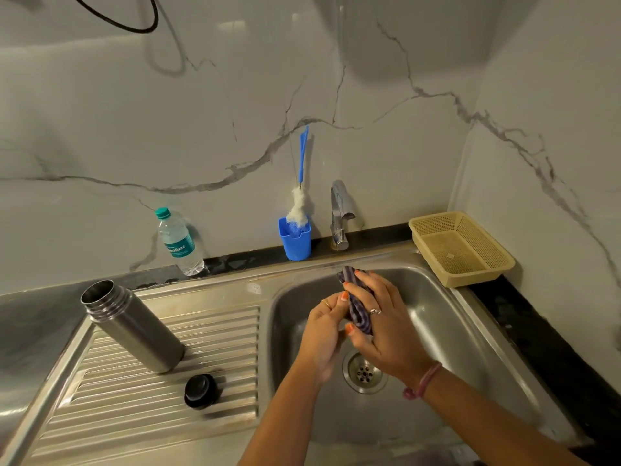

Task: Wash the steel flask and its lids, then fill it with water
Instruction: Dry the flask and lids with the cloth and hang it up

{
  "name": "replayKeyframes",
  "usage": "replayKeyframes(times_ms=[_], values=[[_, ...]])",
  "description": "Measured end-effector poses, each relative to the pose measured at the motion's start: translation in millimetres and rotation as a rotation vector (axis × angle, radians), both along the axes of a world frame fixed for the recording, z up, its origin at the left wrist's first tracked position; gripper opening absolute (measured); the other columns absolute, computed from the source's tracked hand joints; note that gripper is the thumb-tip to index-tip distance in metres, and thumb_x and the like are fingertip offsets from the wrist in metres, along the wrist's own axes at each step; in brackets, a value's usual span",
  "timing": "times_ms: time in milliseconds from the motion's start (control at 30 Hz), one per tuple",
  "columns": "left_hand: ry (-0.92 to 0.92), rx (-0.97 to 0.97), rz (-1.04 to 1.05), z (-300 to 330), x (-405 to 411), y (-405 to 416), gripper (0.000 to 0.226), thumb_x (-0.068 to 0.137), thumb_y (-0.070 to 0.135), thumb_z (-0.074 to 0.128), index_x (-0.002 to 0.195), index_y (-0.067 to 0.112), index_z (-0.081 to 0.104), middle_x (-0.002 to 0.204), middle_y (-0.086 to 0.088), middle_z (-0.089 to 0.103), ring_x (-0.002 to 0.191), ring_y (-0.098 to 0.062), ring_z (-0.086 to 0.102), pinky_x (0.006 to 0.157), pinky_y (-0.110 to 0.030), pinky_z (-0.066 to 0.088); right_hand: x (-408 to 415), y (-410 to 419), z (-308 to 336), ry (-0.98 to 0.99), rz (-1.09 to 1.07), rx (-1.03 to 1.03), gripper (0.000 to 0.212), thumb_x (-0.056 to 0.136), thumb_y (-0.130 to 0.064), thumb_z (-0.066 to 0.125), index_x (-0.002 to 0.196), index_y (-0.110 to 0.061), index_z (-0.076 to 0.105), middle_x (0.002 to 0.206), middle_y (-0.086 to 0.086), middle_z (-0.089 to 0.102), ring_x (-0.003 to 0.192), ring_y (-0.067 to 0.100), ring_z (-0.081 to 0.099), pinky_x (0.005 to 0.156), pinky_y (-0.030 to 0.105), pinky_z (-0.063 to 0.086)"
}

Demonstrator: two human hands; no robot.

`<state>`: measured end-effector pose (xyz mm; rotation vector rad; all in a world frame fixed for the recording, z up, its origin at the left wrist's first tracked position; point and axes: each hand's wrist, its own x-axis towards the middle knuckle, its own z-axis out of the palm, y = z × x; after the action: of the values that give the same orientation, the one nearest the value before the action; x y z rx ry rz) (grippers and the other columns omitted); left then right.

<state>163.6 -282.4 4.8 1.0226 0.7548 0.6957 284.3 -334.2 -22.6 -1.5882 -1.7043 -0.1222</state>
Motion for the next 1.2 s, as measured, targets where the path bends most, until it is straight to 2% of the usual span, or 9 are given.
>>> replayKeyframes(times_ms=[200,333,433,600,700,800,1000,1100,1200], values=[[0.069,0.413,-0.041,-13.8,-17.5,4.6,0.027,0.102,0.021,0.051,0.116,0.005,0.066,0.109,-0.009,0.065,0.103,-0.012,0.061,0.092,-0.027,0.048,-11.6,19.0,42.3,1.126,0.002,-0.188,0.064,0.09,-0.066,0.035,0.103,-0.012,0.066,0.094,0.012,0.07,0.083,0.019,0.069,0.07,0.03,0.056],[0.149,0.753,-0.088,-22.8,-33.3,21.8,0.025,0.096,0.031,0.055,0.115,0.025,0.07,0.136,0.005,0.058,0.132,-0.016,0.051,0.111,-0.037,0.041,-6.2,20.7,57.9,1.503,-0.023,-0.488,0.082,0.093,-0.067,0.02,0.073,-0.012,0.077,0.071,0.01,0.073,0.069,0.023,0.069,0.067,0.031,0.05],[0.244,0.945,-0.143,-23.8,-46.0,33.1,0.021,0.095,0.028,0.055,0.109,0.022,0.069,0.135,0.023,0.056,0.133,-0.005,0.048,0.112,-0.033,0.04,-7.5,20.7,57.2,1.602,-0.102,-0.707,0.07,0.092,-0.065,0.035,0.095,-0.004,0.069,0.07,0.015,0.071,0.073,0.028,0.064,0.068,0.033,0.048],[0.287,1.012,-0.142,-20.4,-59.3,40.7,0.026,0.098,0.023,0.053,0.109,0.006,0.069,0.108,0.007,0.063,0.102,-0.003,0.06,0.089,-0.022,0.051,-22.1,22.9,73.7,1.516,-0.121,-0.663,0.061,0.097,-0.056,0.032,0.085,-0.006,0.065,0.059,0.011,0.068,0.069,0.026,0.061,0.061,0.03,0.046],[0.342,0.85,0.016,-20.2,-58.6,27.6,0.017,0.098,0.023,0.057,0.093,0.015,0.07,0.087,0.002,0.062,0.081,-0.009,0.06,0.073,-0.024,0.05,-48.6,32.4,72.3,1.227,-0.168,-0.444,0.07,0.094,-0.062,0.022,0.103,-0.008,0.065,0.087,0.009,0.07,0.085,0.024,0.064,0.079,0.041,0.054],[0.274,0.534,0.121,-9.5,-55.3,7.6,0.026,0.098,0.022,0.058,0.078,0.03,0.072,0.079,-0.001,0.066,0.075,-0.014,0.06,0.073,-0.031,0.051,-71.5,37.4,48.0,0.67,-0.199,-0.077,0.062,0.092,-0.057,0.019,0.11,-0.014,0.059,0.105,0.001,0.059,0.097,0.016,0.056,0.09,0.036,0.048],[-0.105,-0.242,0.132,24.4,-62.2,-0.7,0.03,0.102,0.023,0.046,0.105,0.013,0.075,0.101,-0.01,0.076,0.094,-0.021,0.072,0.088,-0.035,0.055,-78.5,34.0,1.0,-0.077,-0.108,0.293,0.046,0.098,-0.046,0.027,0.129,-0.018,0.047,0.144,0.012,0.04,0.137,0.034,0.033,0.106,0.051,0.035],[-0.153,-0.379,0.127,23.8,-70.2,-4.0,0.026,0.101,0.018,0.049,0.111,0.005,0.069,0.093,-0.012,0.075,0.078,-0.017,0.071,0.07,-0.028,0.057,-67.3,38.1,-12.2,0.024,0.036,0.376,0.047,0.099,-0.049,0.028,0.126,-0.017,0.047,0.141,0.013,0.037,0.135,0.034,0.035,0.103,0.053,0.039],[-0.127,-0.389,0.131,19.3,-73.9,-3.0,0.025,0.095,0.018,0.058,0.111,0.004,0.069,0.099,-0.012,0.075,0.082,-0.014,0.07,0.08,-0.028,0.052,-73.4,43.0,-4.4,0.569,0.132,0.344,0.044,0.099,-0.042,0.032,0.12,-0.009,0.052,0.129,0.015,0.05,0.118,0.035,0.052,0.095,0.055,0.045]])
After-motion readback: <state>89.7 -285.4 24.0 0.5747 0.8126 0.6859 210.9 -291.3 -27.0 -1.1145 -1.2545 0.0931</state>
